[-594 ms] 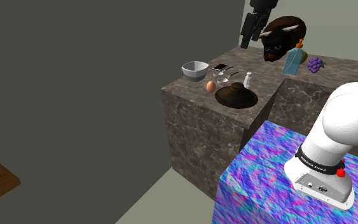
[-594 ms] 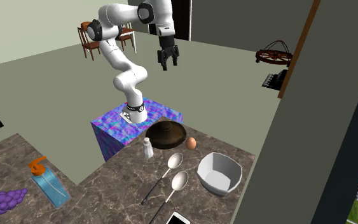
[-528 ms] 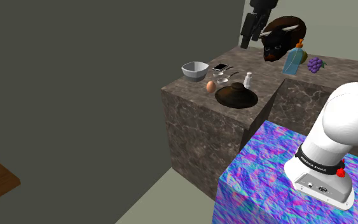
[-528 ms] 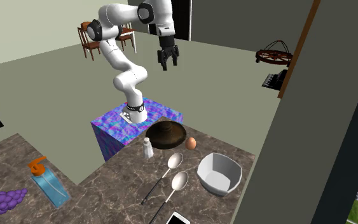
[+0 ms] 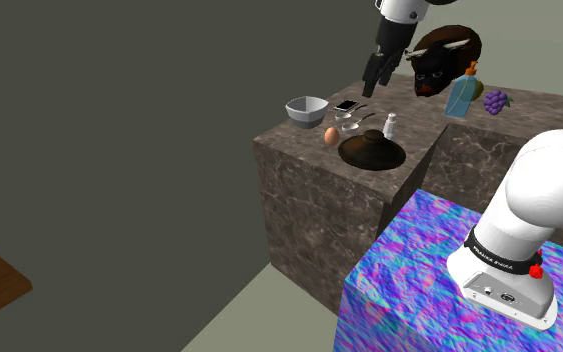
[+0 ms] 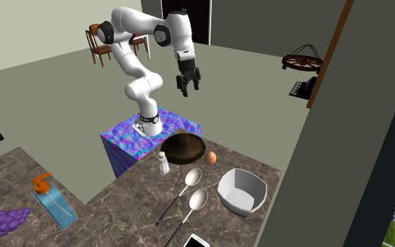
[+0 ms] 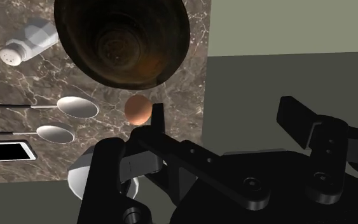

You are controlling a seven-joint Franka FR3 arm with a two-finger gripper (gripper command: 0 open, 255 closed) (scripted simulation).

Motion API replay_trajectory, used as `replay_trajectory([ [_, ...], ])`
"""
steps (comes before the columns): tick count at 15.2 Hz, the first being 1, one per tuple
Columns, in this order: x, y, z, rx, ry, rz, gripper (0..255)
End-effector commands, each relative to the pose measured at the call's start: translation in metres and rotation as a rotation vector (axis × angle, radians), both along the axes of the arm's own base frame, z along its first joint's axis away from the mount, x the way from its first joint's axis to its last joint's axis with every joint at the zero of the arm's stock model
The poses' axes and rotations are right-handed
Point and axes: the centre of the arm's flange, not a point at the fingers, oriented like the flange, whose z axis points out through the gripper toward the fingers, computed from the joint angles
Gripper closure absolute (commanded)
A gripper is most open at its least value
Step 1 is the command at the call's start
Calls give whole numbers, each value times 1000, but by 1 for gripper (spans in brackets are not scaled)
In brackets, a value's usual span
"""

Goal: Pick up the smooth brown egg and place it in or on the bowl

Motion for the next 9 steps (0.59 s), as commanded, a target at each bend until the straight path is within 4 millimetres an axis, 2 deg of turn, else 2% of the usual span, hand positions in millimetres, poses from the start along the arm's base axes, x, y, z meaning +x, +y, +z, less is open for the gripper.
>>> replay_trajectory([
  [1,16,-6,-20,2,-17,-2,0],
  [9,72,-46,-95,14,-72,-9,0],
])
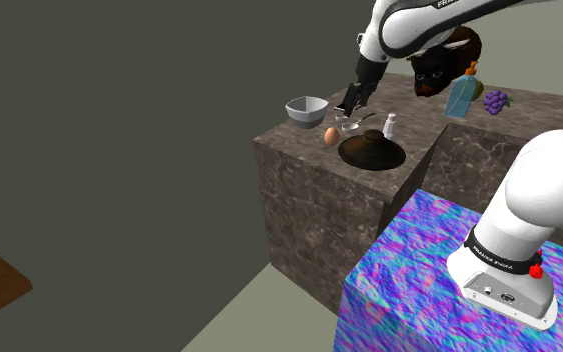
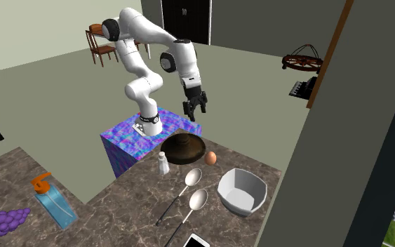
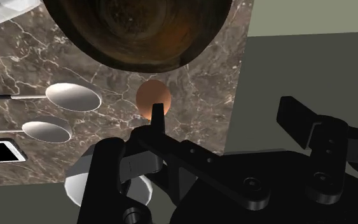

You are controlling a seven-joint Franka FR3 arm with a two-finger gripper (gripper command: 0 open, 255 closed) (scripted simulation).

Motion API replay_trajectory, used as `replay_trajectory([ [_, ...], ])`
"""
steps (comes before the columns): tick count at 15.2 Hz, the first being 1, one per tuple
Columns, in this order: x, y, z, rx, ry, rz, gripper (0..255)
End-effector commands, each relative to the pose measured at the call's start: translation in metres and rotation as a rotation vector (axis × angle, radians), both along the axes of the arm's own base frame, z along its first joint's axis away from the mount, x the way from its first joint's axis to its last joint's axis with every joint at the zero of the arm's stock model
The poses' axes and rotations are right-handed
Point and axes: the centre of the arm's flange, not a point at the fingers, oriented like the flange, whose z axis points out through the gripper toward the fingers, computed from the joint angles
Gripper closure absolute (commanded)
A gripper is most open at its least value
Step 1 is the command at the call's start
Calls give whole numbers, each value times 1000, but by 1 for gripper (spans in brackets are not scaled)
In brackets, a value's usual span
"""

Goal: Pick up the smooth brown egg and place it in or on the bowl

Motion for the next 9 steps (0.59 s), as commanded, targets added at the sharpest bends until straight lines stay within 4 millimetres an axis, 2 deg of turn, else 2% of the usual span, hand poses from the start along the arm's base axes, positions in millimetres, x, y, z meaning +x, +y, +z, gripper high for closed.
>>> replay_trajectory([
  [1,15,-8,-17,2,-17,-2,0],
  [9,76,-48,-89,13,-72,-10,0],
])
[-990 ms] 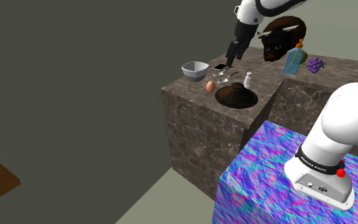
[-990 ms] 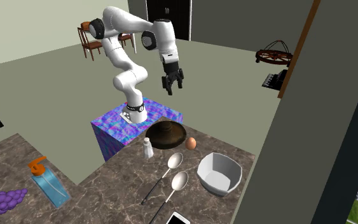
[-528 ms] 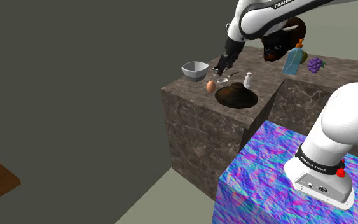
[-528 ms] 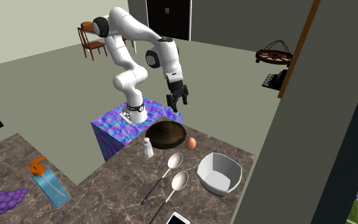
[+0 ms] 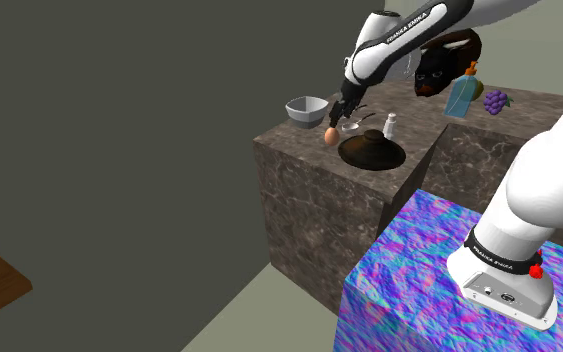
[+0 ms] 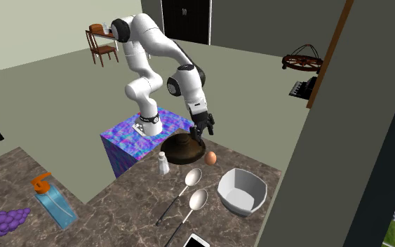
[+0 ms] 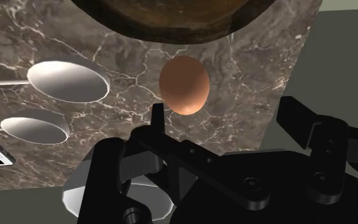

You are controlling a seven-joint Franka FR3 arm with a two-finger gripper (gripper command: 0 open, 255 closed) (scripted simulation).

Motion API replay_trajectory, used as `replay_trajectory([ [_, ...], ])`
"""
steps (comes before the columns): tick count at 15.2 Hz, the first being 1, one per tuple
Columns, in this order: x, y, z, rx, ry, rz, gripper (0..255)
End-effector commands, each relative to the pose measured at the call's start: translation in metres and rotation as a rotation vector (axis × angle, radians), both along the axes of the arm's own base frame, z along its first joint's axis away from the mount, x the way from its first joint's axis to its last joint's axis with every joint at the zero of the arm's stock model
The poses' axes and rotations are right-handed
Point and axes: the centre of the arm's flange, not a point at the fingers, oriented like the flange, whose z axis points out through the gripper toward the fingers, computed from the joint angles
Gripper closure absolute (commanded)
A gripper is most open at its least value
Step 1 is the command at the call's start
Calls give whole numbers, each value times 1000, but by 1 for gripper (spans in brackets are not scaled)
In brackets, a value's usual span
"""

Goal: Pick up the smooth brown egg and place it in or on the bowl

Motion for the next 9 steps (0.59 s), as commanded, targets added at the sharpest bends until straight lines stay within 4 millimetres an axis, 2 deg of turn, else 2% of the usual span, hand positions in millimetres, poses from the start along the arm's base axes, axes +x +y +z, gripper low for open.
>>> replay_trajectory([
  [1,17,-9,-19,1,-15,-2,0],
  [3,33,-19,-37,4,-29,-4,0],
  [9,43,-20,-63,4,-30,-4,0],
])
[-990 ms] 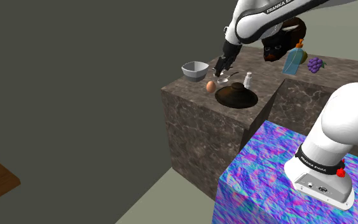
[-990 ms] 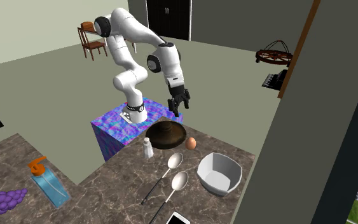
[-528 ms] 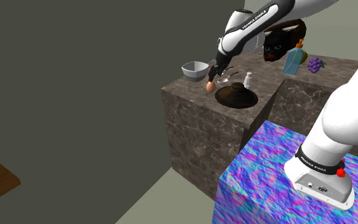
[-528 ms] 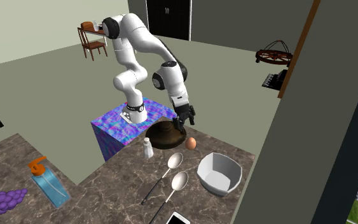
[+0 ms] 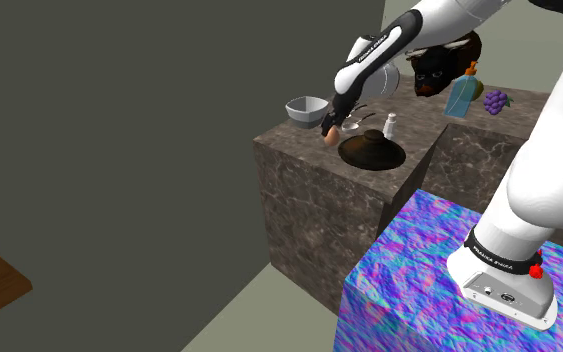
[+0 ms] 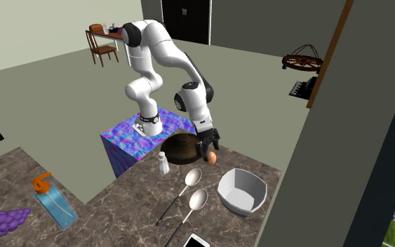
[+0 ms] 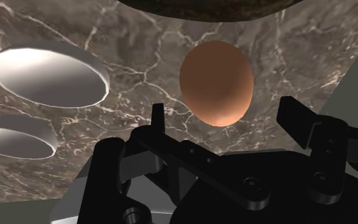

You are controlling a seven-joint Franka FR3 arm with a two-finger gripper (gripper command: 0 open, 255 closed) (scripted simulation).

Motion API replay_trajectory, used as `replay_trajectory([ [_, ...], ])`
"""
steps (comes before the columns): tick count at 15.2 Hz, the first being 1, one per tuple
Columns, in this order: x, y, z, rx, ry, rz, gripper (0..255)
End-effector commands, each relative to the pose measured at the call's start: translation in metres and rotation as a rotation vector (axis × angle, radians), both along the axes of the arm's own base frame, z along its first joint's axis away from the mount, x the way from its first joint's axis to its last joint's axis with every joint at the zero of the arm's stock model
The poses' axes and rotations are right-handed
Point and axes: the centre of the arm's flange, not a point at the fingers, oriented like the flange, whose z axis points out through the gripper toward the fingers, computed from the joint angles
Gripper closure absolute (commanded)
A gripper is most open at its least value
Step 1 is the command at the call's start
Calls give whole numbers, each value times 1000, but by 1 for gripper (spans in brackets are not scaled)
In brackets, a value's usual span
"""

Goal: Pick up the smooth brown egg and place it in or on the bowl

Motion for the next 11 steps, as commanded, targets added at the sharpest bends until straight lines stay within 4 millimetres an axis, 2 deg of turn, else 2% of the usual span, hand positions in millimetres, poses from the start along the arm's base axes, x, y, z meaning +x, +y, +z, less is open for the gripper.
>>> replay_trajectory([
  [1,3,-1,-10,0,0,0,0],
  [2,6,-1,-18,0,0,0,0],
  [10,6,-1,-18,0,0,0,0],
  [11,6,-1,-18,0,0,0,255],
])
